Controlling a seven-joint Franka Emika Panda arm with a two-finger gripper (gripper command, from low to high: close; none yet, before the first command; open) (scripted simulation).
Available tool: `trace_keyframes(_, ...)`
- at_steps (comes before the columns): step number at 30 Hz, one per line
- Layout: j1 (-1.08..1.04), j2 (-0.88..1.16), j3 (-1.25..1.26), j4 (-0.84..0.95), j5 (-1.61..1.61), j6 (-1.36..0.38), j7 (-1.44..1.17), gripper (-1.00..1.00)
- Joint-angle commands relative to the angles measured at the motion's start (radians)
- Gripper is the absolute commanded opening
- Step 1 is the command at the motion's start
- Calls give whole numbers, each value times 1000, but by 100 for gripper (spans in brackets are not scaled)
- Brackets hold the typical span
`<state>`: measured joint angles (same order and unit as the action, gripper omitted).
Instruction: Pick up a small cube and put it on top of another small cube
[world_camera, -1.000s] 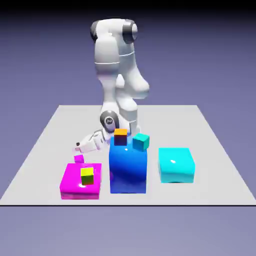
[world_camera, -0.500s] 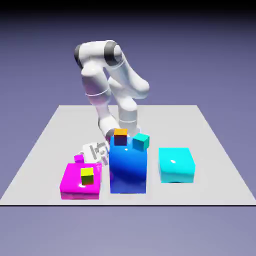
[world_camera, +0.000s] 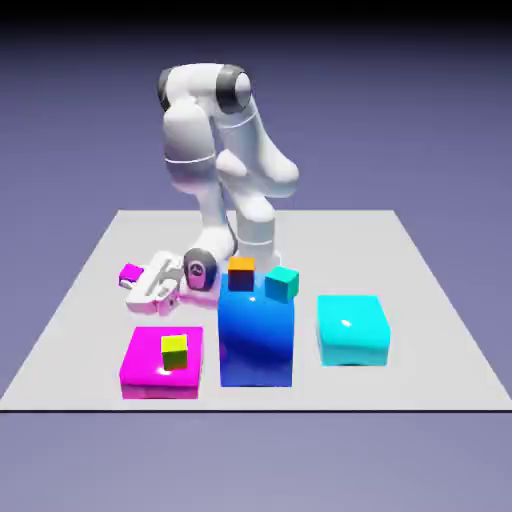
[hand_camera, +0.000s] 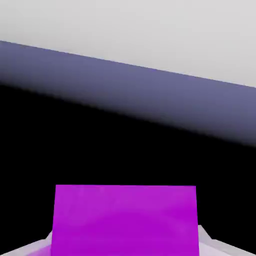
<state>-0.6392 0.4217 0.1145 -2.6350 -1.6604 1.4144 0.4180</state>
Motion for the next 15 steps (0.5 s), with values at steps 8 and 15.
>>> trace_keyframes(8,214,-206,-51,188,309,-26,-348,-100)
trace_keyframes(15,462,-376,129,186,437,71,-410,-100)
